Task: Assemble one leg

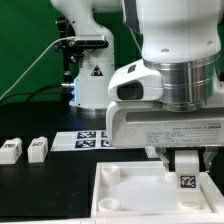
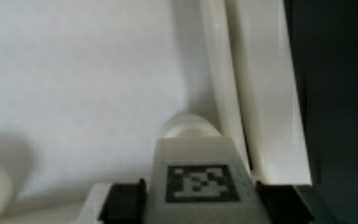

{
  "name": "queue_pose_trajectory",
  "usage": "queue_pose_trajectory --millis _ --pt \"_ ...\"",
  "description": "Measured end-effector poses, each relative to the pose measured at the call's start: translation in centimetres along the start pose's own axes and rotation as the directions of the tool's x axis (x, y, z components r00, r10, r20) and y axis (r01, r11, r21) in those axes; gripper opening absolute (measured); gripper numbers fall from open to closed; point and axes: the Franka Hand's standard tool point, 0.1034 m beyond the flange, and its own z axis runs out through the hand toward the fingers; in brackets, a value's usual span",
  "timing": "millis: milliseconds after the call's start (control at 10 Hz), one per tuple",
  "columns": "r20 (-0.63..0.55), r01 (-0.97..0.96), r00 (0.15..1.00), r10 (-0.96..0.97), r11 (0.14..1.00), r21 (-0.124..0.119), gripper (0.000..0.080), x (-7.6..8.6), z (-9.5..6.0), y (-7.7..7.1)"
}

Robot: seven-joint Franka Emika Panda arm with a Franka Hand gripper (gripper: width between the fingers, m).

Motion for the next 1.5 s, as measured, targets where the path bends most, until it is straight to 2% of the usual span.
queue_pose_trajectory --millis 100,300,500,600,800,900,1000,1100,1200,1300,1400,1500 --pt "-0.009 -0.141 0.99 0.141 0.99 0.019 0.0291 0.2 0.1 -0.1" --pt "-0.02 -0.405 0.913 0.407 0.912 0.06 0.0291 0.2 0.1 -0.4" --pt "-0.028 -0.646 0.758 0.651 0.757 0.099 0.0292 0.1 0.2 -0.9" --pt "-0.012 -0.772 0.628 0.778 0.625 0.114 0.0294 0.0 0.3 -1.4" --pt "0.016 -0.885 0.453 0.891 0.447 0.133 0.0294 -0.1 0.4 -2.0" --pt "0.023 -0.907 0.406 0.914 0.399 0.138 0.0294 -0.1 0.5 -2.2" --pt "0.018 -0.891 0.438 0.899 0.432 0.138 0.0294 -0.1 0.5 -2.1" --pt "0.019 -0.891 0.44 0.898 0.434 0.138 0.0392 -0.1 0.5 -2.1" --pt "0.015 -0.877 0.466 0.885 0.46 0.138 0.0543 -0.1 0.6 -2.1" --pt "0.007 -0.848 0.518 0.855 0.512 0.136 0.0617 -0.1 0.6 -2.1" --pt "0.007 -0.783 0.617 0.787 0.614 0.097 0.0639 -0.8 0.7 -2.0" --pt "-0.003 -0.69 0.721 0.693 0.718 0.093 0.0639 -0.9 0.6 -1.9"
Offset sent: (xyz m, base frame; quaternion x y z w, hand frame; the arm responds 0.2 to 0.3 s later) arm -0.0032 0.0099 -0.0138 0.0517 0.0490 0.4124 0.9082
